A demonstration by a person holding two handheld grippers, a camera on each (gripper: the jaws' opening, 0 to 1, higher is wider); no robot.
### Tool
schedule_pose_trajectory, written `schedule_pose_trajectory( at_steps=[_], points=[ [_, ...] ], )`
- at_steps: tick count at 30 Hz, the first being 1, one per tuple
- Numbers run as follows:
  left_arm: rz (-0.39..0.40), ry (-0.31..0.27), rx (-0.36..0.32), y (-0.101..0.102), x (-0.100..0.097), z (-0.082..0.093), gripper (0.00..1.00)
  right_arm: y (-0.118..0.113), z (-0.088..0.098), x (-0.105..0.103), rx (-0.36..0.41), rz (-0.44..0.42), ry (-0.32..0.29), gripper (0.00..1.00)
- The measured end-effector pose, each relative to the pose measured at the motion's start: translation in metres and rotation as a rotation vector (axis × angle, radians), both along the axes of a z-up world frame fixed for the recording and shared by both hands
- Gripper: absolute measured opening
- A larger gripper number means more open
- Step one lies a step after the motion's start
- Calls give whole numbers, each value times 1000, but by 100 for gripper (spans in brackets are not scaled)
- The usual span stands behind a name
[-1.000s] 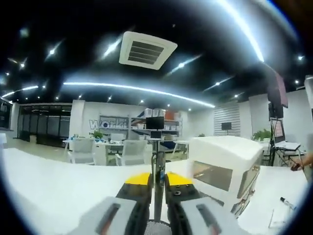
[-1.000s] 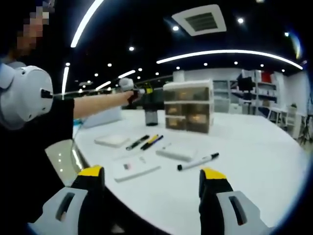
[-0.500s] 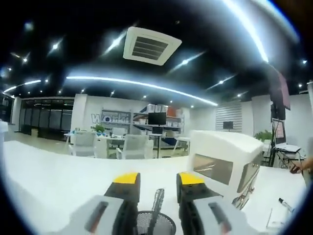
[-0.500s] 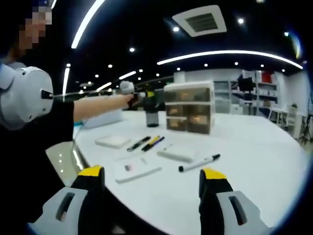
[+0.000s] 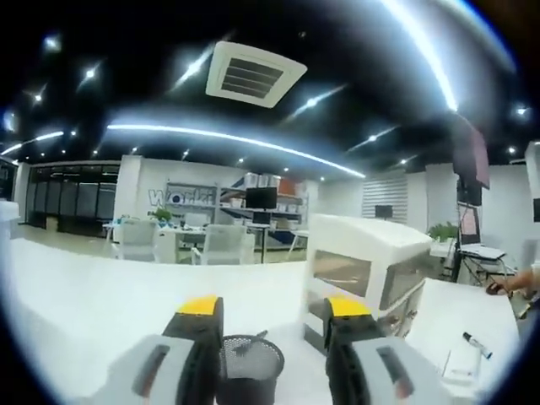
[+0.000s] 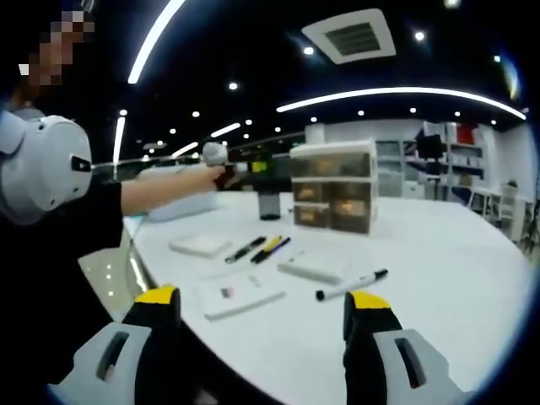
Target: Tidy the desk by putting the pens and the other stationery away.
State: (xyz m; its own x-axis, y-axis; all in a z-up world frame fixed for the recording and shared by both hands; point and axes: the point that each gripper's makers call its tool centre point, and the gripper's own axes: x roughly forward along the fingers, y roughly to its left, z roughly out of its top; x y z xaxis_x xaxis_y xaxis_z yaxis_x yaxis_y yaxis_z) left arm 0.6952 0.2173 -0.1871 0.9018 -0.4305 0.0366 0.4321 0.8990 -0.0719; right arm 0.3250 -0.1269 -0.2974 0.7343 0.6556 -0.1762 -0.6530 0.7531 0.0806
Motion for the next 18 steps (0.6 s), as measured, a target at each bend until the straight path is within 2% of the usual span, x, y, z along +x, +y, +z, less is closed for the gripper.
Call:
schedule_pose_trajectory(
  at_steps=[7, 18],
  points=[
    [-44, -20, -1, 2, -32, 3, 51, 5, 0, 2, 3, 16, 0, 75],
    [-86, -16, -23, 14, -91, -15, 59, 15, -2, 5, 8, 44, 6, 75]
  ],
)
